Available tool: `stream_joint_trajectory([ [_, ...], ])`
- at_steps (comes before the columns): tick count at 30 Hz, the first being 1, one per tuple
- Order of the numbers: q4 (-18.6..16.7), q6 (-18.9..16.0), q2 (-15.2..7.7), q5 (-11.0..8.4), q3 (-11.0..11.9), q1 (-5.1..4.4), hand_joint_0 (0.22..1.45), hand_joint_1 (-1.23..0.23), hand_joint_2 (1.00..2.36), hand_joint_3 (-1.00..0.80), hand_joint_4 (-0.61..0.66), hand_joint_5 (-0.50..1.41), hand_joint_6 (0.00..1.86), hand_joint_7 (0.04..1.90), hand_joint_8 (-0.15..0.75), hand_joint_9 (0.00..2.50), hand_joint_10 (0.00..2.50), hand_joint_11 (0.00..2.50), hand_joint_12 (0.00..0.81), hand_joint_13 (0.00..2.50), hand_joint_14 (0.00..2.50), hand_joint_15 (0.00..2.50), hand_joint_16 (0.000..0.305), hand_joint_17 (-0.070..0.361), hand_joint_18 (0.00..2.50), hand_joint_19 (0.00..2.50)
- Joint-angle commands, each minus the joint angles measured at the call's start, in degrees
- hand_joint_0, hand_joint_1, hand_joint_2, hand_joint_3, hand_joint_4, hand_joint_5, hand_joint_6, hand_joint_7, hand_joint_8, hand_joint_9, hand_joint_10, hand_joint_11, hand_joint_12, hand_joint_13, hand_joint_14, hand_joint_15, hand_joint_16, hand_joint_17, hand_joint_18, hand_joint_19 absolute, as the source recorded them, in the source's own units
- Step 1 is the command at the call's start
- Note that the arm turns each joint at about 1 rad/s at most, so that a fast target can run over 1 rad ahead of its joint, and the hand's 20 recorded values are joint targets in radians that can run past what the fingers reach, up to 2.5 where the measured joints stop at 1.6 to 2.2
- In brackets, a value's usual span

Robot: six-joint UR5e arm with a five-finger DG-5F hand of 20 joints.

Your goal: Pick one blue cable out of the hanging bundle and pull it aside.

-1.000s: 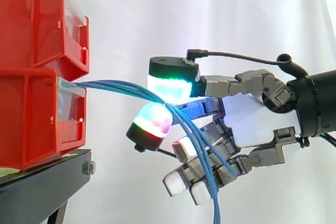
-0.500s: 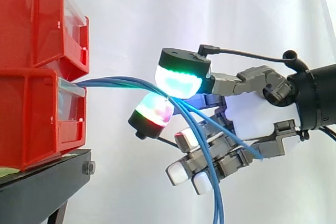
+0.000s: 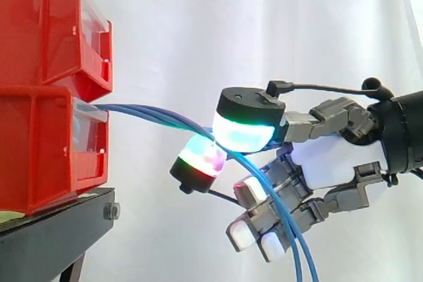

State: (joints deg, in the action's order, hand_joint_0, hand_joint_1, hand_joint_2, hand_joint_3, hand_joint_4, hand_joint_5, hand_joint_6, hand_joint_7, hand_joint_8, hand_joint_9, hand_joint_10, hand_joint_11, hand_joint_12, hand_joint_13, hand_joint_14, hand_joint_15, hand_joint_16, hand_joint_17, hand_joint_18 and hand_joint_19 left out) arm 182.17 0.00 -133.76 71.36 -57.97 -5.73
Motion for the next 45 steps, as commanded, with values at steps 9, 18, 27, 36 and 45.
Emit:
stream_joint_trajectory([
  [9, 0.0, 0.0, 0.0, 0.09, 0.0, 0.11, 0.50, -0.62, 1.00, -0.50, -0.15, -0.16, 0.93, 0.89, 0.228, 1.22, 0.02, 0.77, 0.334, 0.97, 0.02, 0.61, 0.048, 0.108, 0.86, 0.69],
  [18, 0.1, -0.1, 0.0, 0.09, 0.0, 0.02, 0.43, -0.50, 1.00, -0.50, -0.11, -0.16, 0.93, 0.85, 0.245, 1.24, 0.02, 0.75, 0.373, 0.99, 0.02, 0.60, 0.057, 0.129, 0.90, 0.68],
  [27, 0.1, -0.1, 0.0, 0.09, 0.0, 0.11, 0.41, -0.38, 1.00, -0.50, -0.09, -0.16, 0.93, 0.84, 0.255, 1.24, 0.02, 0.78, 0.391, 0.99, 0.02, 0.61, 0.061, 0.138, 0.90, 0.69],
  [36, 0.1, -0.1, 0.0, 0.09, 0.0, 0.11, 0.54, -0.57, 1.00, -0.44, -0.14, -0.16, 0.91, 0.91, 0.224, 1.23, 0.02, 0.78, 0.335, 0.96, 0.02, 0.62, 0.049, 0.109, 0.83, 0.72],
  [45, 0.1, -0.1, 0.0, 0.09, 0.0, 0.11, 0.65, -0.80, 1.01, -0.35, -0.18, -0.17, 0.92, 0.87, 0.227, 1.21, 0.02, 0.79, 0.308, 0.95, 0.02, 0.61, 0.044, 0.098, 0.83, 0.68],
])
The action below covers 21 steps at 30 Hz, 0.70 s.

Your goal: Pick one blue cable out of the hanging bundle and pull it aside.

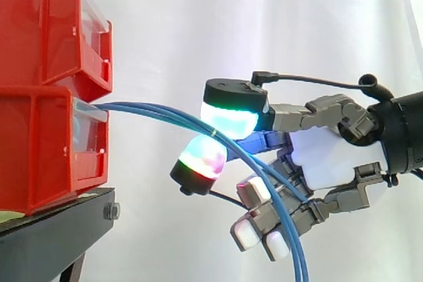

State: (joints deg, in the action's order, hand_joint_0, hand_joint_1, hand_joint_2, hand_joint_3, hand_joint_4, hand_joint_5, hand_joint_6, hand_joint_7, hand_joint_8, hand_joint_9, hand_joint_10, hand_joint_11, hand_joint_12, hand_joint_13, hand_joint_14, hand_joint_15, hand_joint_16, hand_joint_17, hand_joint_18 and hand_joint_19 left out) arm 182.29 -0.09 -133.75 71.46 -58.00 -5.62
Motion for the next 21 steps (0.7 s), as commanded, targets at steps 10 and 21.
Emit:
stream_joint_trajectory([
  [10, 0.0, 0.0, 0.0, 0.35, 0.0, 0.17, 0.59, -0.94, 1.00, -0.50, -0.23, -0.15, 0.93, 0.86, 0.201, 1.24, 0.02, 0.76, 0.294, 0.98, 0.02, 0.61, 0.039, 0.088, 0.88, 0.68],
  [21, 1.1, 0.0, 0.1, 1.93, 0.0, 0.52, 0.39, -0.59, 1.00, -0.50, -0.16, -0.15, 0.94, 0.77, 0.253, 1.25, 0.01, 0.74, 0.380, 0.97, 0.02, 0.60, 0.058, 0.130, 0.90, 0.66],
])
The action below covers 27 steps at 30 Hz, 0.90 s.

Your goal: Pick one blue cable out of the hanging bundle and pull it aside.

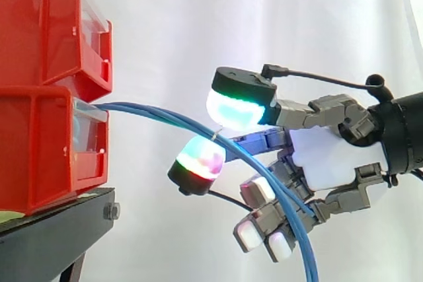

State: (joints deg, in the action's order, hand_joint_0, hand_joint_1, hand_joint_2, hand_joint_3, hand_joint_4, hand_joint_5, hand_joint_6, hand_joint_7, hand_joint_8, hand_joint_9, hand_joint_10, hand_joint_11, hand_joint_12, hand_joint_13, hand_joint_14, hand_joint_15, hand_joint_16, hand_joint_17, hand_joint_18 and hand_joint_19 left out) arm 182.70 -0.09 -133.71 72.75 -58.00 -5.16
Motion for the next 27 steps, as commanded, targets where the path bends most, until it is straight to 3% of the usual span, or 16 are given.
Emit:
stream_joint_trajectory([
  [1, 0.7, 0.0, 0.0, 0.64, 0.0, 0.06, 0.41, -0.54, 1.00, -0.50, -0.16, -0.15, 0.93, 0.77, 0.251, 1.25, 0.01, 0.74, 0.381, 0.98, 0.02, 0.60, 0.057, 0.128, 0.89, 0.66],
  [2, 2.4, 0.0, 0.4, 1.35, 0.0, 0.06, 0.43, -0.52, 1.00, -0.50, -0.16, -0.16, 0.93, 0.79, 0.247, 1.25, 0.01, 0.75, 0.372, 0.97, 0.02, 0.61, 0.055, 0.125, 0.88, 0.67],
  [8, 4.5, 0.0, 0.8, 1.52, 0.0, 0.15, 0.50, -0.60, 1.00, -0.50, -0.17, -0.16, 0.93, 0.82, 0.228, 1.24, 0.02, 0.78, 0.344, 0.95, 0.02, 0.63, 0.049, 0.110, 0.84, 0.71],
  [21, 6.4, 1.5, 2.3, 1.52, 0.0, 0.68, 0.59, -0.76, 1.02, -0.20, -0.16, -0.15, 0.93, 0.92, 0.225, 1.27, 0.02, 0.80, 0.319, 0.96, 0.02, 0.63, 0.044, 0.098, 0.84, 0.71],
  [24, 6.4, 1.5, 2.3, 1.52, 0.0, 0.77, 0.66, -0.84, 1.02, -0.28, -0.17, -0.15, 0.94, 0.88, 0.236, 1.25, 0.02, 0.79, 0.310, 0.95, 0.02, 0.63, 0.042, 0.094, 0.84, 0.69],
  [26, 6.4, 1.3, 2.3, 1.52, 0.0, 0.86, 0.72, -0.88, 1.00, -0.50, -0.20, -0.16, 0.94, 0.86, 0.239, 1.24, 0.02, 0.79, 0.306, 0.95, 0.02, 0.61, 0.040, 0.091, 0.86, 0.68],
  [27, 6.4, 1.2, 2.3, 1.52, 0.1, 0.94, 0.72, -0.88, 1.00, -0.50, -0.21, -0.16, 0.94, 0.86, 0.237, 1.24, 0.02, 0.79, 0.307, 0.95, 0.02, 0.61, 0.040, 0.091, 0.86, 0.68],
])
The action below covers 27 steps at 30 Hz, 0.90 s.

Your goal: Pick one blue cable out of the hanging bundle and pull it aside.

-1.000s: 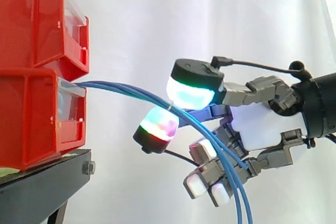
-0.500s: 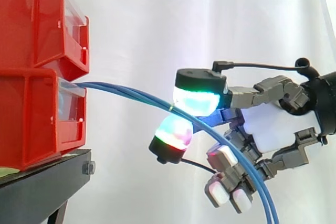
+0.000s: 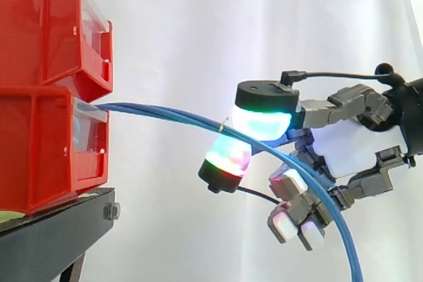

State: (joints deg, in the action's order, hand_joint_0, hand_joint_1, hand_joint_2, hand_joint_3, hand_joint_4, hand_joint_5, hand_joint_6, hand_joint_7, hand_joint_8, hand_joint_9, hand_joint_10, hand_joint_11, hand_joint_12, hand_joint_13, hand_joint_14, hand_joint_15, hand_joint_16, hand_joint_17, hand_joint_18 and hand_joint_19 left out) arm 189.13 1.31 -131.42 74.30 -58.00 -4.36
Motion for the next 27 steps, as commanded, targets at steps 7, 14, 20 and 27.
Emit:
stream_joint_trajectory([
  [7, 0.1, 0.1, 0.3, 0.15, 0.0, 0.23, 0.67, -0.96, 1.00, -0.50, -0.19, -0.14, 0.94, 0.85, 0.225, 1.24, 0.02, 0.79, 0.299, 0.96, 0.02, 0.63, 0.039, 0.088, 0.88, 0.69],
  [14, 0.1, -0.2, 0.3, 0.15, 0.0, 0.32, 0.48, -0.95, 1.00, -0.50, -0.13, -0.14, 0.95, 0.82, 0.234, 1.24, 0.02, 0.79, 0.331, 0.99, 0.02, 0.66, 0.046, 0.103, 0.91, 0.69],
  [20, 0.1, 0.0, 0.3, 0.15, 0.0, 0.40, 0.44, -0.64, 1.00, -0.50, -0.12, -0.15, 0.94, 0.79, 0.250, 1.28, 0.02, 0.77, 0.359, 1.01, 0.02, 0.66, 0.052, 0.117, 0.94, 0.70],
  [27, 0.1, 0.1, 0.3, 0.15, 0.0, 0.32, 0.51, -0.55, 1.00, -0.50, -0.14, -0.15, 0.92, 0.86, 0.234, 1.29, 0.02, 0.79, 0.339, 1.00, 0.02, 0.67, 0.047, 0.106, 0.89, 0.73],
])
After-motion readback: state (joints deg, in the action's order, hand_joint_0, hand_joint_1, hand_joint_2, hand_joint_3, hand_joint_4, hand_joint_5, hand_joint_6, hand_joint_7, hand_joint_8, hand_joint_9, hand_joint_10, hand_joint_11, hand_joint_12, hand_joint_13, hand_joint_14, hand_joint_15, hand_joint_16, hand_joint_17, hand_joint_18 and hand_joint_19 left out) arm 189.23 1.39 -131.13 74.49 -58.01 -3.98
